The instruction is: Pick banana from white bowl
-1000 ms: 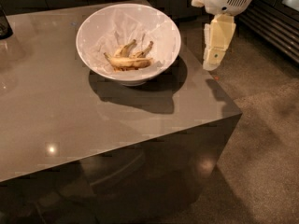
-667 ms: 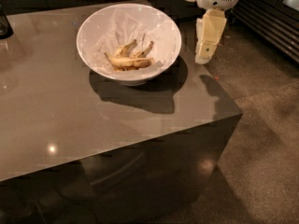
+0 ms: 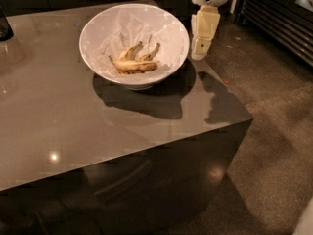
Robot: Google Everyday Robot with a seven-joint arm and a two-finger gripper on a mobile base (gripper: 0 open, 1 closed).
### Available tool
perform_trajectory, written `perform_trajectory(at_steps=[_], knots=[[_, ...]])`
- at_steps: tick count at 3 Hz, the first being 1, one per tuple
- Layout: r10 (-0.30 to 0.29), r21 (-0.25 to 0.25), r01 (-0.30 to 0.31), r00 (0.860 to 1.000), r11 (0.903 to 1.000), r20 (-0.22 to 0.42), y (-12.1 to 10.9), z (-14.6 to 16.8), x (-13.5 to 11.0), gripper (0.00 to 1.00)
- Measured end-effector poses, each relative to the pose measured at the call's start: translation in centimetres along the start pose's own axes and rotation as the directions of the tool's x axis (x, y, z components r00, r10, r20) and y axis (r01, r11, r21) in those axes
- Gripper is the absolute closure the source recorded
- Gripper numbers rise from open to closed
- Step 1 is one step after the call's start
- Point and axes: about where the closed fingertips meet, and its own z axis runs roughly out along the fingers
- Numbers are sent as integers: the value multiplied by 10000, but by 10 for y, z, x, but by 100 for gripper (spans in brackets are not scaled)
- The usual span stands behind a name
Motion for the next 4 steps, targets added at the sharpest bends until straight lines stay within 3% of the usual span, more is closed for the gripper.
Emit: perform_trajectory(at_steps=[3,4], knots=[[-761,-650,864,9861,9941,1474,-37,26,-46,2],[-937,-754,1081,9804,9913,1735,-44,35,-57,13]])
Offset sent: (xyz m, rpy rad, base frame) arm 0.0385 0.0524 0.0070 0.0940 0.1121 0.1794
